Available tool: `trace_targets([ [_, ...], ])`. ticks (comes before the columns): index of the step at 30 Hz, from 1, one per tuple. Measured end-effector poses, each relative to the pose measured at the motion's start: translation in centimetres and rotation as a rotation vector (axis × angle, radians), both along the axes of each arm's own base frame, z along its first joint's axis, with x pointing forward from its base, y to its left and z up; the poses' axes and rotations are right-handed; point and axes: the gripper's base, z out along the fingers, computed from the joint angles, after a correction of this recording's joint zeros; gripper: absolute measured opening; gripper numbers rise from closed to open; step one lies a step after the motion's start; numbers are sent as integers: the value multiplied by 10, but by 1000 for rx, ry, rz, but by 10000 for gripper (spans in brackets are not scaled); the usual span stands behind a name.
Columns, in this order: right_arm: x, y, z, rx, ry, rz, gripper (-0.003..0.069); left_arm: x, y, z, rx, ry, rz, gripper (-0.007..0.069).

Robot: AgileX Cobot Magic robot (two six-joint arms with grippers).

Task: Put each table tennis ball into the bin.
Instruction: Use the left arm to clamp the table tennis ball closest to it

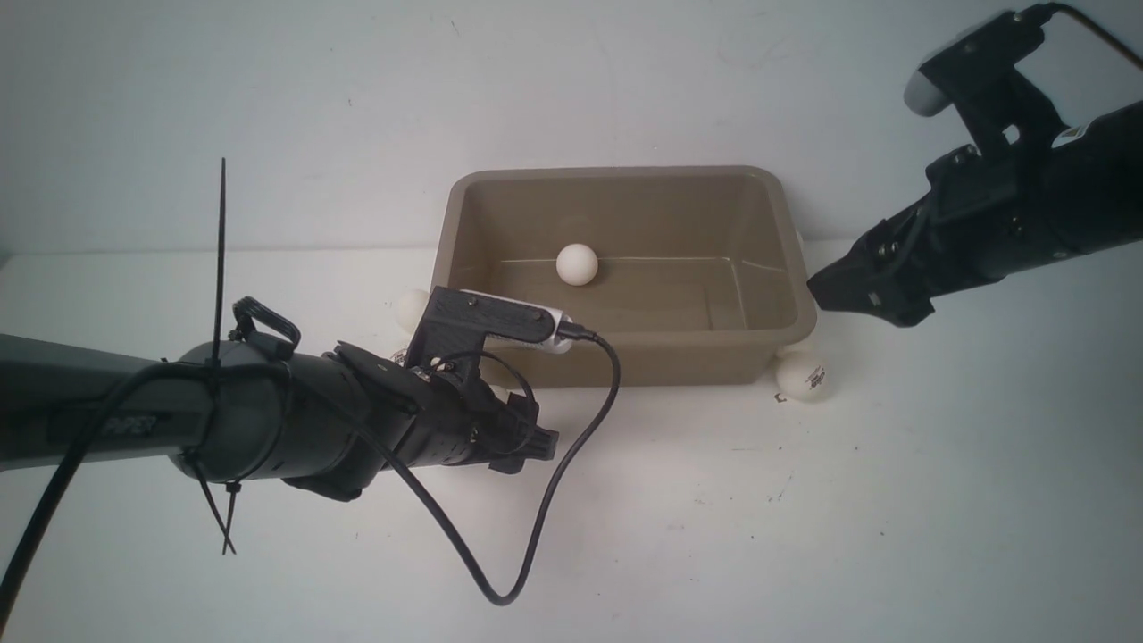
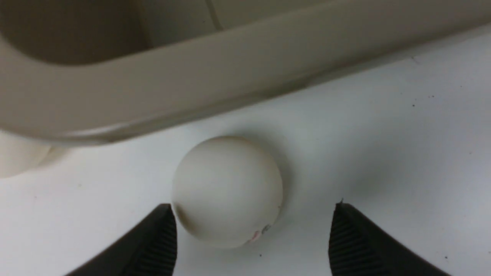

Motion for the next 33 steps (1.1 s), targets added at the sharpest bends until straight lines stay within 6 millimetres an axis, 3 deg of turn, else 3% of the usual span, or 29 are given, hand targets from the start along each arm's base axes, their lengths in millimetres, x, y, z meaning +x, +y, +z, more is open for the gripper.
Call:
trace_targets([
  [2, 0, 0, 0, 0, 1, 1, 556, 0, 0, 0, 1, 0, 0, 464],
  [7, 0, 0, 0, -1, 2, 2, 556, 1, 2, 0, 16, -14, 17, 325],
  [8, 0, 0, 0, -1, 2, 2, 556, 1, 2, 0, 16, -14, 18, 325],
  [13, 0, 0, 0, -3, 0, 5, 556, 2, 3, 1, 31, -24, 21, 78],
  [18, 0, 0, 0, -4, -1, 7, 556, 1, 1, -1, 32, -12, -21, -3],
  [27, 0, 0, 0, -6, -1, 10, 556, -1, -2, -2, 19, 9, -59, 35],
  [33, 0, 0, 0, -6, -3, 9, 556, -8, -11, -4, -47, 69, -134, 272],
])
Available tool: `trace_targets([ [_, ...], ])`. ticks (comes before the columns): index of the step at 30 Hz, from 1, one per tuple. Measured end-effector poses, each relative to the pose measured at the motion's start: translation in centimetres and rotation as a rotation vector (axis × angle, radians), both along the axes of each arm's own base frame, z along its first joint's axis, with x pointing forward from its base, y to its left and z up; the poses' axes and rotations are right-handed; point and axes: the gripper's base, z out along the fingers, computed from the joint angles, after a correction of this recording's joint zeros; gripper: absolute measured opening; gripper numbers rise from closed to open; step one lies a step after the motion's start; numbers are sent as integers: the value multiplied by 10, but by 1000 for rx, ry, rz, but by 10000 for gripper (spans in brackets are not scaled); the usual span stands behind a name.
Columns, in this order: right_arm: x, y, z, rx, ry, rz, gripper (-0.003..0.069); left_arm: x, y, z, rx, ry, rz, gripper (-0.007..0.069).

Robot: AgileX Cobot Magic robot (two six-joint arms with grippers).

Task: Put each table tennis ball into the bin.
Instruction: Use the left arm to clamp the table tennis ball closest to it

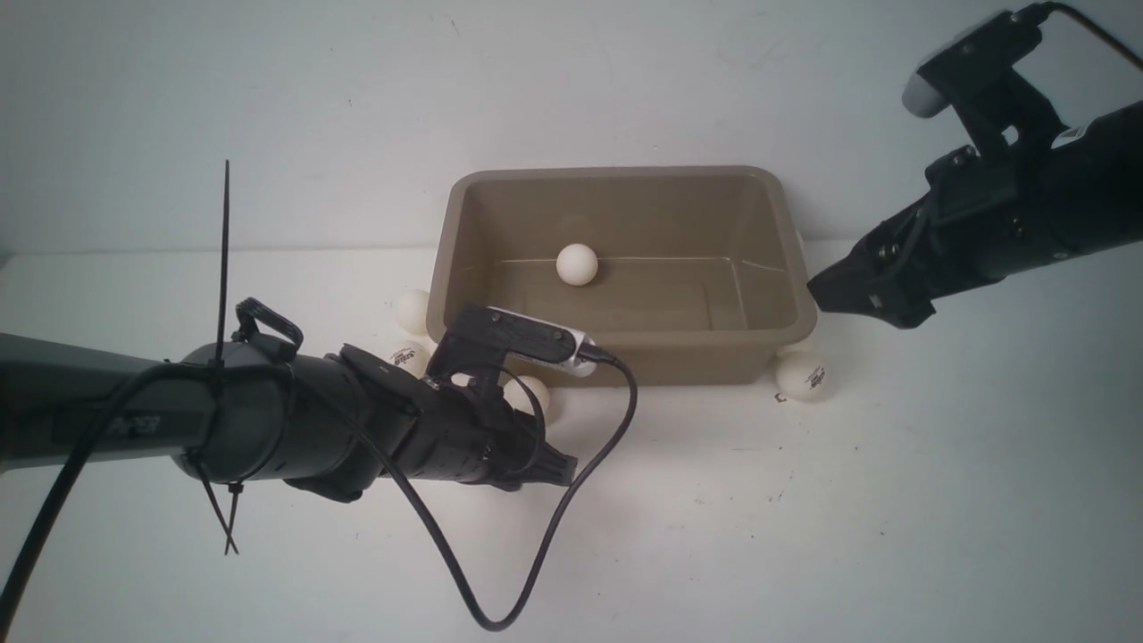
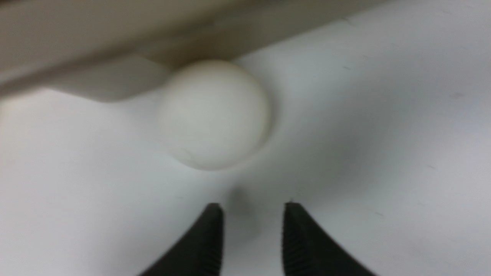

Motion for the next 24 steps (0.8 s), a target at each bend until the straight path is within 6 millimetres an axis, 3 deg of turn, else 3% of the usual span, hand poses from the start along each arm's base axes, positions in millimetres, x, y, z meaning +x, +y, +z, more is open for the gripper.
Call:
trace_targets([
  [2, 0, 0, 0, 0, -1, -1, 556, -1, -1, 0, -24, 17, 7, 409],
  [6, 0, 0, 0, 0, -2, -1, 556, 0, -1, 0, -50, 28, 51, 557],
  [10, 0, 0, 0, 0, -4, -2, 556, 0, 0, 0, -55, 28, 72, 587],
  [24, 0, 0, 0, -2, -5, 1, 556, 4, 3, 2, -53, 13, 138, 573],
])
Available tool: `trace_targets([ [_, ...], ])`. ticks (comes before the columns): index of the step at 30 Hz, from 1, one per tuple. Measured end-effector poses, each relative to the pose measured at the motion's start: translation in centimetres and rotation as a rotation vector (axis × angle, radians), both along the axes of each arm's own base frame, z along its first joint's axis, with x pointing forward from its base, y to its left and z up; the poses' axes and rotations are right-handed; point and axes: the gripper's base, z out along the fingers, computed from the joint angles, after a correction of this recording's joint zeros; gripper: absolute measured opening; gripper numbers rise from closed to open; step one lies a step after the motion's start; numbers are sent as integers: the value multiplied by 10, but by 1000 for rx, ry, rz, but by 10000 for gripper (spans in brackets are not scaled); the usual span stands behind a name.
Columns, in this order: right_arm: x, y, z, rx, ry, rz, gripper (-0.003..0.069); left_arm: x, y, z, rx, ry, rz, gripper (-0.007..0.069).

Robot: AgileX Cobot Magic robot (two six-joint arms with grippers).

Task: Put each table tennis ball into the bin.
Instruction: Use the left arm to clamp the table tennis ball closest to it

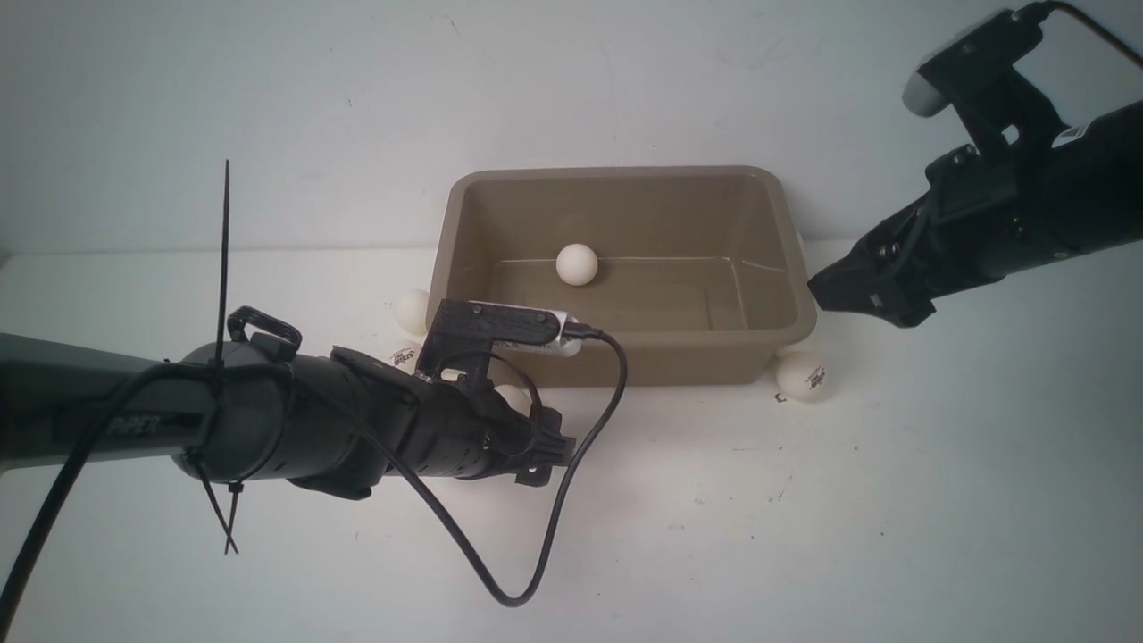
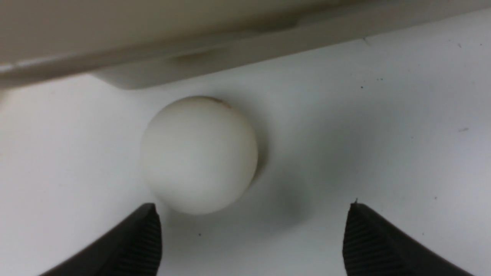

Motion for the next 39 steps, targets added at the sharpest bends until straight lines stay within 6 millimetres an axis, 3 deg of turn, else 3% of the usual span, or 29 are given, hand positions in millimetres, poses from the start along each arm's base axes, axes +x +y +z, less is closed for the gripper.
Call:
trace_targets([
  [8, 0, 0, 0, -2, -2, 2, 556, 12, -4, 13, 4, -60, -2, 573],
  [25, 0, 0, 0, -10, -9, 13, 556, 15, 0, 13, 47, -88, 24, 573],
  [39, 0, 0, 0, -11, -9, 14, 556, 16, 1, -8, 85, -47, 34, 573],
])
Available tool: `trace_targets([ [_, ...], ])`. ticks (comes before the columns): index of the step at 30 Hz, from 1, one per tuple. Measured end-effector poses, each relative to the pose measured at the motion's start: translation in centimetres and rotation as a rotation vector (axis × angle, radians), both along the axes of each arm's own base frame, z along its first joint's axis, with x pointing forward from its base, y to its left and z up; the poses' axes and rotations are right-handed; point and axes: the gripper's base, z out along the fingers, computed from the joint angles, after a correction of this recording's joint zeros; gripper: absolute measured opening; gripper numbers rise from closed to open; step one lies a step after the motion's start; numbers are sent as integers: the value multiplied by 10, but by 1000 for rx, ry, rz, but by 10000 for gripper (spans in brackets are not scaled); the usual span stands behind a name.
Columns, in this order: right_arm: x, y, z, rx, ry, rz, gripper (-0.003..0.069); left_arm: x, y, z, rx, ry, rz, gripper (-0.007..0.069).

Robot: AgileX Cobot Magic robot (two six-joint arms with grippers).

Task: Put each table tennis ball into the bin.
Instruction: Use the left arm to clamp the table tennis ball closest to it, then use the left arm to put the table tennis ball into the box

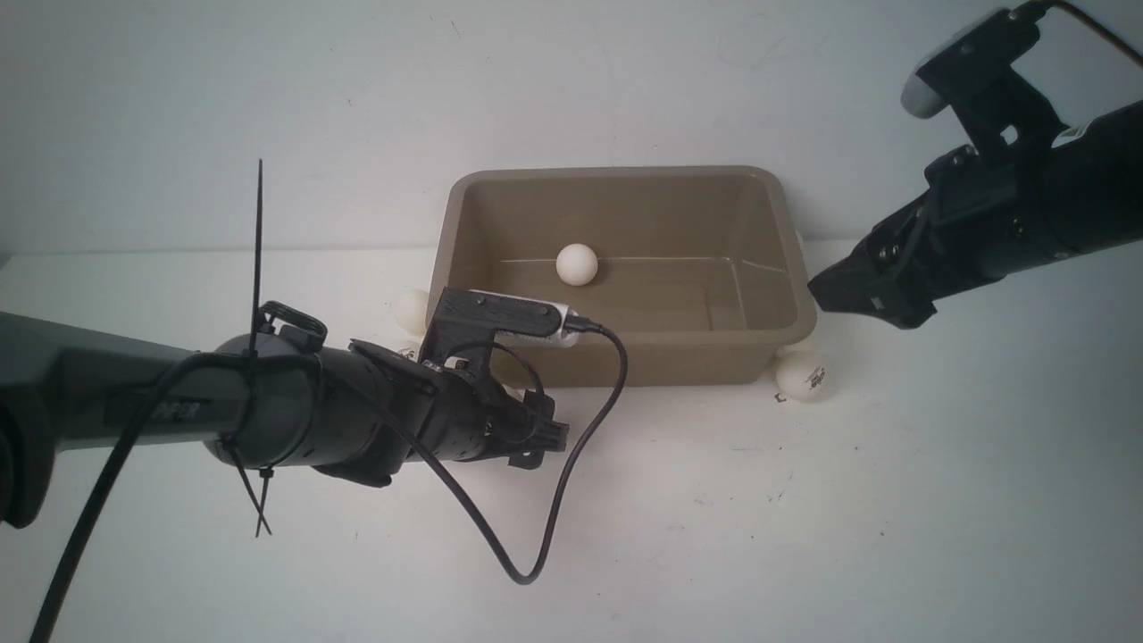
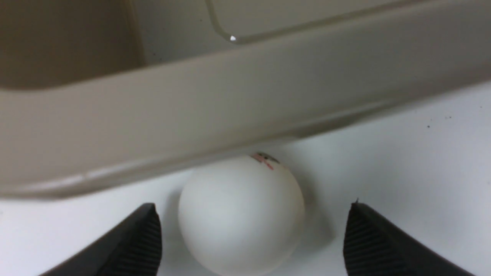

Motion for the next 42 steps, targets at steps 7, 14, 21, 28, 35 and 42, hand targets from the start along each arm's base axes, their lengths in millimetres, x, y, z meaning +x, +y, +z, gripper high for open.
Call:
trace_targets([
  [7, 0, 0, 0, 0, 0, 0, 556, 1, 0, 1, -1, -2, 1, 453],
  [14, 0, 0, 0, -3, -2, 3, 556, 0, 0, 1, 22, -11, -28, 346],
  [21, 0, 0, 0, -5, -4, 7, 556, -14, 2, 22, -19, -28, -69, 346],
  [28, 0, 0, 0, -6, -5, 8, 556, -43, -7, 58, -224, -10, -220, 346],
  [35, 0, 0, 0, -6, -5, 8, 556, -29, -16, 111, -198, -222, -328, 346],
  [42, 0, 0, 0, -6, -2, 10, 556, 14, -15, 118, 86, -390, -304, 346],
])
